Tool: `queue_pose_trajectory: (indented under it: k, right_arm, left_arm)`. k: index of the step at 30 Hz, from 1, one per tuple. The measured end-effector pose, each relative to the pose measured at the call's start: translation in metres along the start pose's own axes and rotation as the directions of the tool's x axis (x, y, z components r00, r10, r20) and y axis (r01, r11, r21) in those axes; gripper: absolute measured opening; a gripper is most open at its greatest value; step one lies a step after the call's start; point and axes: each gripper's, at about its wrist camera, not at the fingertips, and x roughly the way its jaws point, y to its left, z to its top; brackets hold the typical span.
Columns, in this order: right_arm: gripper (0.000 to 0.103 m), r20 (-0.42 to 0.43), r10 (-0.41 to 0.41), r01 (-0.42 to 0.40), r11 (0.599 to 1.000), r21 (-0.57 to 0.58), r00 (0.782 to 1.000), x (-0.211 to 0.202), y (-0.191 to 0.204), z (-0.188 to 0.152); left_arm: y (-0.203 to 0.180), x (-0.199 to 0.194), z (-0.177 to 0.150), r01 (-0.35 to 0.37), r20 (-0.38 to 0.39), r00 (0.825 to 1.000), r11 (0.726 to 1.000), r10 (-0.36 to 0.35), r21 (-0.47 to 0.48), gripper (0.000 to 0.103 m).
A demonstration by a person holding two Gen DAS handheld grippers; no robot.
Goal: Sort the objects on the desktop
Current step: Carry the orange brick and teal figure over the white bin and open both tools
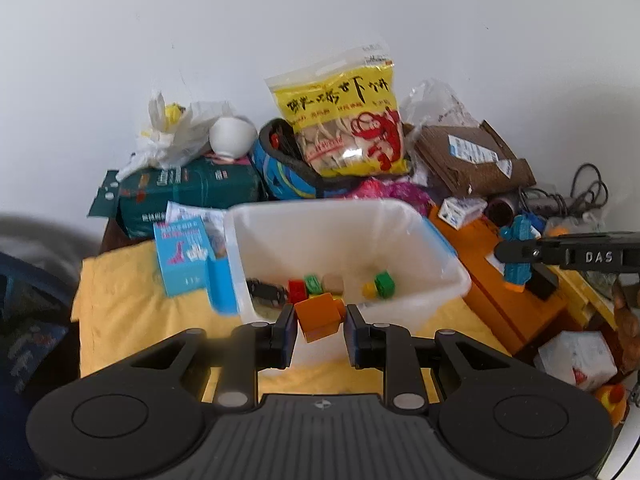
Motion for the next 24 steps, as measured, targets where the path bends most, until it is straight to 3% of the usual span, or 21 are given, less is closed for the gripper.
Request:
queue_pose_trajectory:
  k: [12, 24]
  right_arm:
    - [0.020, 0.004, -0.009, 0.010, 0.999, -0.042, 1.000, 0.014, 0.008, 0.054]
    - [0.020, -0.169, -0.050, 0.050, 0.999, -0.005, 0.984, 0.065, -0.012, 0.070]
  left_arm:
    - [-0.002, 0.022, 0.049, -0.004, -0.022, 1.000, 1.000, 0.004, 0.000, 0.028]
    - [0.009, 0.074, 0.077, -0.012, -0.155, 0.988, 1.000, 0.009, -0.018, 0.028]
